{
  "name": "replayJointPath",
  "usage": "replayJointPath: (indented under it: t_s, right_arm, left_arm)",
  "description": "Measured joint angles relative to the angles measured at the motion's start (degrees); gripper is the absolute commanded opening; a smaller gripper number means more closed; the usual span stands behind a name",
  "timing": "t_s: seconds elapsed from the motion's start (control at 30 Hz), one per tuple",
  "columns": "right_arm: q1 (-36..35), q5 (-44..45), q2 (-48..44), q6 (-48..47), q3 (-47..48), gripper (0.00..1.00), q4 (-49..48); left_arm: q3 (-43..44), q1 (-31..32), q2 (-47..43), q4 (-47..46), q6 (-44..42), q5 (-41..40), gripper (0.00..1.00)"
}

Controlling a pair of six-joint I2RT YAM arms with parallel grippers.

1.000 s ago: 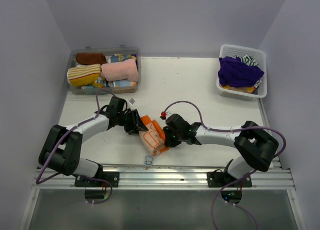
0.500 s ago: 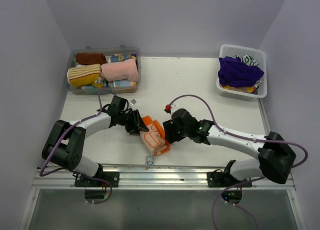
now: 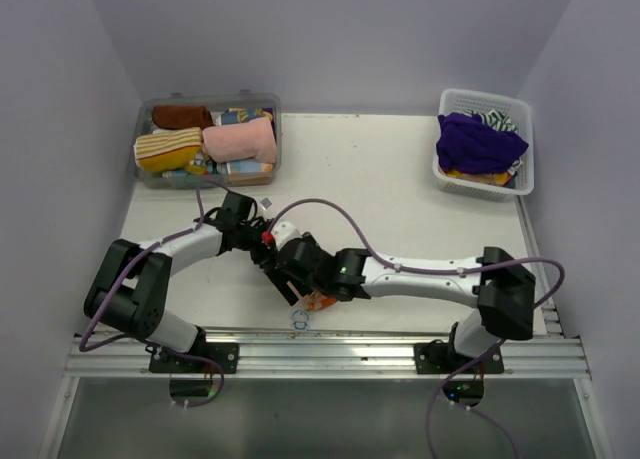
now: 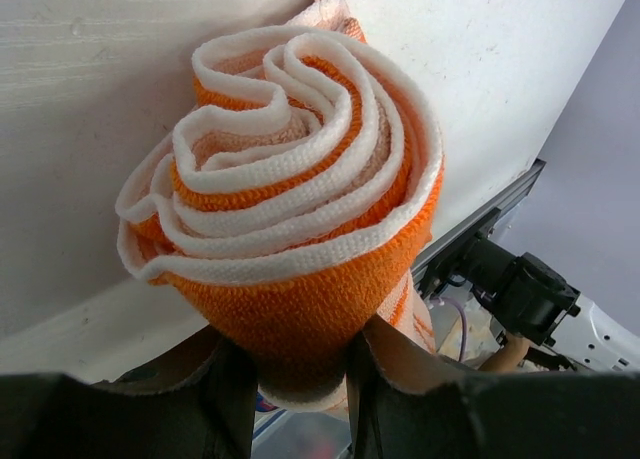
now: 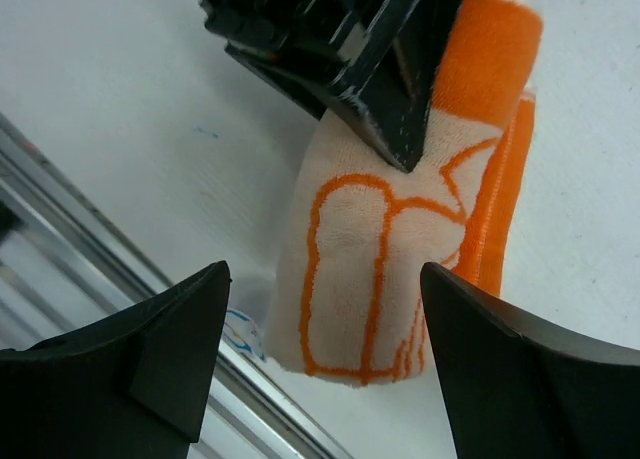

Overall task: Roll the towels
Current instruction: Roll the towel

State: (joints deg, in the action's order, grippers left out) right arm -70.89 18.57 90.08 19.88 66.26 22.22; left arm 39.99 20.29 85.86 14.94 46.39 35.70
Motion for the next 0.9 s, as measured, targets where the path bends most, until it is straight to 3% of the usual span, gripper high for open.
replayJointPath:
  t_s: [0.2,0.3,0.33,0.43,0.53,0.57,0.67,0.77,0.9]
  right_arm:
    - [-3.0,6.6,10.3,-1.6,1.7,0.77,2.2]
    - [-3.1,9.3,12.3,-1.6,2.3,0.64,2.5]
    - [-3.1,10.3,12.7,-1.5,2.5,0.53,2.6]
    - [-3.3,12.2,13.0,-0.7,2.6,0.38,2.8]
    - [-2.6,11.5,12.6,-0.3,1.9,0.33,1.7]
    - [-1.9,10.1,11.9,-0.3,0.8,0.31,0.5]
    - [1.5,4.0,7.7,0.2,-4.0,0.27,-4.2]
    - [6.4,-4.2,3.1,1.4,-9.3,0.23,-9.7]
    - [12.3,-14.7,0.4,4.5,-14.4,0.21,-16.7]
  left_arm:
    - [0.0,0.0,0.0,0.1,0.5,-0.2,0.20]
    - [0.0,0.0,0.0,0.1,0.7,-0.4,0.21]
    - [0.0,0.0,0.0,0.1,0.8,-0.5,0.21]
    - [0.0,0.0,0.0,0.2,1.0,-0.6,0.27]
    - [0.0,0.0,-0.1,0.2,1.0,-1.0,0.43]
    - [0.0,0.0,-0.2,0.3,1.0,-1.2,0.54]
    - [0.0,0.0,-1.1,0.9,1.0,-1.9,0.72]
    - [0.0,-0.3,-2.5,1.4,1.1,-2.8,0.82]
    - [0.2,-1.0,-4.3,3.0,1.0,-3.6,0.86]
